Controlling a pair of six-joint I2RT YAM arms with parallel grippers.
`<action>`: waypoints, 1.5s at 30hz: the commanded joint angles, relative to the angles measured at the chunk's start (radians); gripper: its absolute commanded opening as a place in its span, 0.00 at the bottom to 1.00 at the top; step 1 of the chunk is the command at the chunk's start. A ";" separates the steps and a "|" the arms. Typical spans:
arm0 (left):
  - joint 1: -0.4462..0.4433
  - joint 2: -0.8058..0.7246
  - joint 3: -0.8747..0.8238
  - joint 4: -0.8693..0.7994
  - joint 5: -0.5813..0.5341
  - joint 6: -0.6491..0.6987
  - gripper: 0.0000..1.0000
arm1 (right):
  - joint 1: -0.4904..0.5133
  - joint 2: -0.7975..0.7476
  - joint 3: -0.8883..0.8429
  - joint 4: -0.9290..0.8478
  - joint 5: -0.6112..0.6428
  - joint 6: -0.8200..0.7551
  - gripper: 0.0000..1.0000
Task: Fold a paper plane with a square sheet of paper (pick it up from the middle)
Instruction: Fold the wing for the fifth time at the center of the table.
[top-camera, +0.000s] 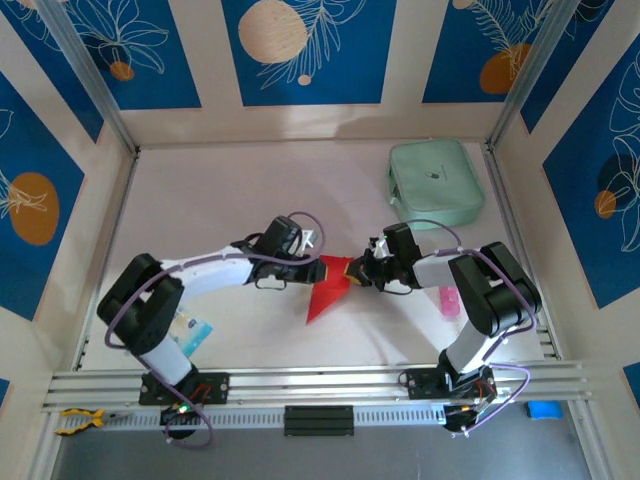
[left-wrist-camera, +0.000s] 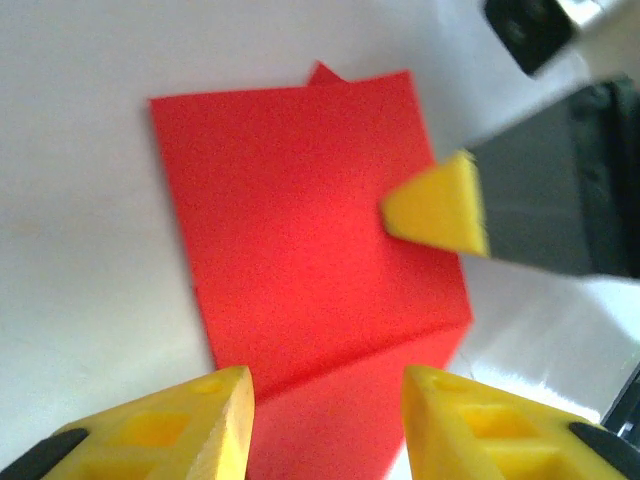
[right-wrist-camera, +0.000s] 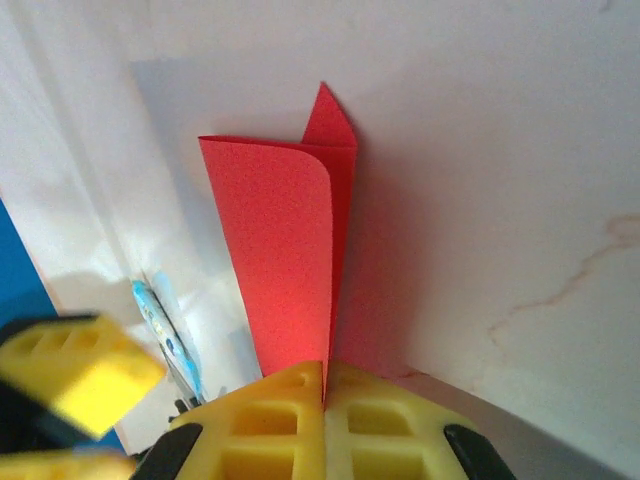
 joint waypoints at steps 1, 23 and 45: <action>-0.093 -0.045 -0.011 -0.109 -0.170 0.151 0.44 | -0.001 -0.039 -0.013 -0.004 0.029 0.070 0.05; -0.412 0.141 0.143 -0.317 -0.696 0.258 0.55 | 0.026 -0.095 -0.009 -0.033 0.061 0.133 0.05; -0.416 0.149 0.146 -0.311 -0.685 0.258 0.31 | 0.028 -0.103 -0.018 -0.038 0.064 0.130 0.05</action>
